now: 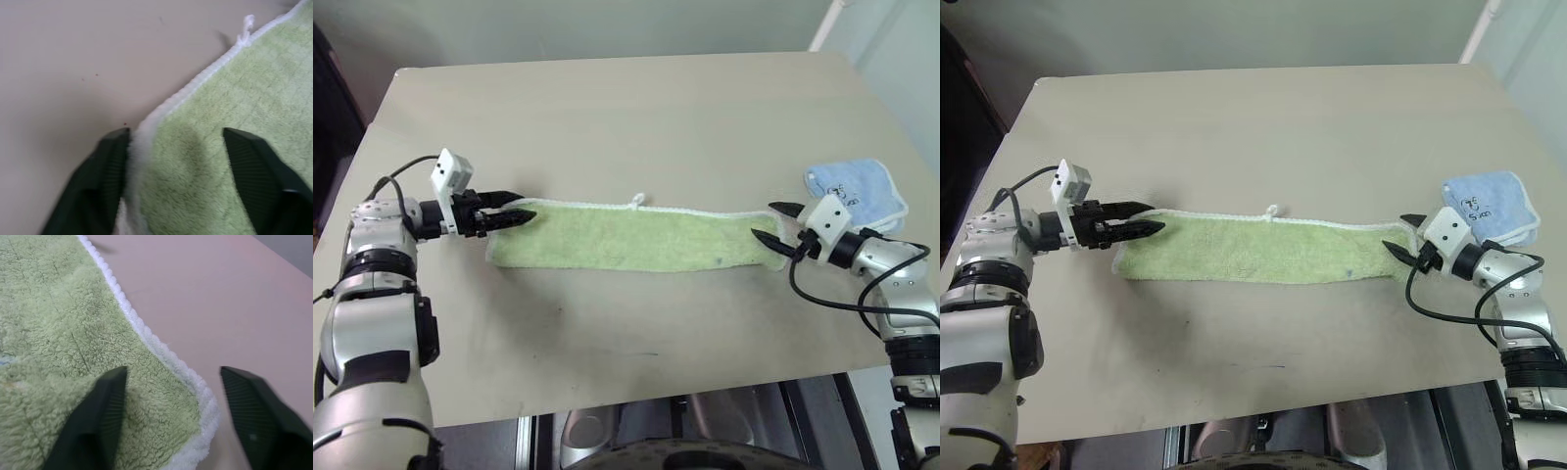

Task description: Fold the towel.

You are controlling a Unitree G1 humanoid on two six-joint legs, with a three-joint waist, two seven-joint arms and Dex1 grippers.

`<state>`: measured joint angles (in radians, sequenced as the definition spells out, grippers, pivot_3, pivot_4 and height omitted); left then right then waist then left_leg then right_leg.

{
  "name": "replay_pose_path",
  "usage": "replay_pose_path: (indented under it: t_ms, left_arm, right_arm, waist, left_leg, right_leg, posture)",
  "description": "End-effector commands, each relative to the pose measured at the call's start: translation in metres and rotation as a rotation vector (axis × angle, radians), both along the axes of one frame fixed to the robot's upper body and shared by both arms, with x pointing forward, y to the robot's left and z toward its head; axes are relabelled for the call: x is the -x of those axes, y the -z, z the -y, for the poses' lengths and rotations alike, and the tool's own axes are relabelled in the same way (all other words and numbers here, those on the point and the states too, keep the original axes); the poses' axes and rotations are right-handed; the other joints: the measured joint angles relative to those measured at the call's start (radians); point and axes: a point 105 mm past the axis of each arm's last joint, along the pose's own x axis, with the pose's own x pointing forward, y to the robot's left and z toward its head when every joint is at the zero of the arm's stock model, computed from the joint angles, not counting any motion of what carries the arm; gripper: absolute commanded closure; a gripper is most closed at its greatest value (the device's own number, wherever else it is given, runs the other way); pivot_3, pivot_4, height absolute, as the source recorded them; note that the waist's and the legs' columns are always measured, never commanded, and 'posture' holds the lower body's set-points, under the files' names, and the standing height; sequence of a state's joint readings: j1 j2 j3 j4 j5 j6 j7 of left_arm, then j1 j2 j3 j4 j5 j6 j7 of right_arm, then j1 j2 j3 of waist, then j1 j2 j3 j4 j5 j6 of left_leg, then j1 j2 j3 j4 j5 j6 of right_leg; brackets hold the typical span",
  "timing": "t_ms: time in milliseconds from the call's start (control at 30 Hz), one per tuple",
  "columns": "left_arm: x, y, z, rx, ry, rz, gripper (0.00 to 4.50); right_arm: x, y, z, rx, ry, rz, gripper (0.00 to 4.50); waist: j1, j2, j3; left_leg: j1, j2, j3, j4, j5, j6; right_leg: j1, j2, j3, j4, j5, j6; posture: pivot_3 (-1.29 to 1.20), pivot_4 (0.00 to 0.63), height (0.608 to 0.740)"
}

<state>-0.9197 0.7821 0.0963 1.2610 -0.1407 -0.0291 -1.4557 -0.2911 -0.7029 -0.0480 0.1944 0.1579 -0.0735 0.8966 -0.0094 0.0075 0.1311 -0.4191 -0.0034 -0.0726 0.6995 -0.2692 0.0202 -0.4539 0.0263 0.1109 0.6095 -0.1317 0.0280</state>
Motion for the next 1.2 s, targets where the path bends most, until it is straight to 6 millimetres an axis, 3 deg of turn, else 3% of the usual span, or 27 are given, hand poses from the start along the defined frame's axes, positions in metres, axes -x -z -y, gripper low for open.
replay_pose_path:
  t_ms: [33, 233, 400, 467, 567, 667, 767, 967, 1067, 1200]
  left_arm:
    - [-0.010, -0.025, -0.010, -0.047, -0.064, 0.173, 0.00]
    - [-0.022, -0.052, -0.013, 0.010, -0.170, 0.367, 0.00]
    - [-0.024, -0.063, -0.012, 0.027, -0.182, 0.441, 0.00]
    - [-0.022, -0.068, -0.001, 0.098, -0.111, 0.430, 0.00]
    - [-0.020, -0.070, 0.003, 0.132, -0.075, 0.424, 0.00]
    - [-0.008, -0.046, 0.031, 0.012, 0.147, 0.373, 0.00]
    - [0.006, -0.047, 0.053, 0.077, 0.290, 0.353, 0.00]
    - [0.029, -0.021, 0.078, -0.012, 0.418, 0.303, 0.00]
    - [0.039, -0.019, 0.098, 0.052, 0.462, 0.297, 0.00]
    - [0.044, -0.022, 0.112, 0.106, 0.478, 0.299, 0.00]
  right_arm:
    - [-0.002, -0.024, 0.004, -0.054, 0.030, 0.086, 0.01]
    - [0.005, -0.043, 0.015, -0.177, 0.084, 0.095, 0.01]
    - [0.011, -0.054, 0.020, -0.333, 0.145, -0.019, 0.01]
    - [0.023, -0.062, 0.016, -0.480, 0.128, -0.134, 0.01]
    - [0.031, -0.066, 0.012, -0.542, 0.119, -0.207, 0.01]
    - [0.044, -0.053, 0.008, -0.674, 0.177, -0.408, 0.01]
    - [0.060, -0.047, 0.000, -0.800, 0.171, -0.568, 0.01]
    - [0.082, -0.039, -0.012, -0.982, 0.144, -0.791, 0.01]
    - [0.095, -0.032, -0.017, -1.088, 0.147, -0.921, 0.01]
    - [0.103, -0.010, -0.020, -1.071, 0.266, -1.022, 0.01]
  waist:
    - [0.000, 0.000, 0.000]
    - [0.002, 0.000, 0.000]
    - [0.001, 0.000, 0.000]
    - [0.002, 0.000, 0.000]
    - [0.004, 0.000, 0.000]
    - [0.006, 0.000, 0.000]
    - [0.008, 0.000, 0.000]
    - [0.006, 0.000, 0.000]
    - [0.009, 0.000, 0.000]
    - [0.015, -0.001, 0.000]
  left_leg:
    - [0.000, 0.000, 0.000, 0.000, 0.000, 0.000]
    - [0.000, 0.000, 0.000, 0.000, 0.000, 0.000]
    - [0.000, 0.000, 0.001, 0.000, 0.000, 0.000]
    - [0.000, 0.000, 0.001, 0.000, 0.000, 0.000]
    - [-0.001, -0.001, 0.001, 0.000, 0.000, 0.000]
    - [-0.001, -0.001, 0.001, 0.000, 0.000, 0.000]
    - [-0.001, -0.001, 0.001, 0.000, 0.000, 0.000]
    - [-0.001, -0.001, 0.001, 0.000, -0.001, 0.001]
    - [-0.001, -0.001, 0.001, 0.000, -0.002, 0.002]
    - [-0.001, -0.001, 0.000, 0.000, -0.003, 0.002]
  right_leg:
    - [0.000, 0.000, 0.000, 0.000, 0.000, 0.000]
    - [0.000, 0.000, 0.000, 0.000, 0.000, 0.000]
    - [0.000, 0.000, 0.000, 0.000, 0.000, 0.000]
    - [0.000, 0.000, 0.000, 0.000, -0.001, 0.000]
    - [0.000, 0.000, 0.000, 0.000, -0.002, 0.000]
    - [0.001, 0.000, 0.000, 0.000, -0.002, 0.001]
    - [0.002, 0.000, 0.001, 0.000, -0.005, 0.003]
    - [0.001, 0.000, 0.001, 0.000, -0.009, 0.009]
    - [0.001, 0.000, 0.002, 0.000, -0.014, 0.014]
    - [0.003, 0.000, 0.002, 0.000, -0.014, 0.015]
  posture:
    - [0.00, 0.150, 0.740]
    - [0.00, 0.150, 0.740]
    - [0.00, 0.150, 0.740]
    - [0.00, 0.150, 0.740]
    - [0.00, 0.150, 0.740]
    - [0.00, 0.150, 0.740]
    - [0.00, 0.150, 0.740]
    - [0.00, 0.150, 0.740]
    - [0.00, 0.150, 0.740]
    - [0.00, 0.150, 0.740]
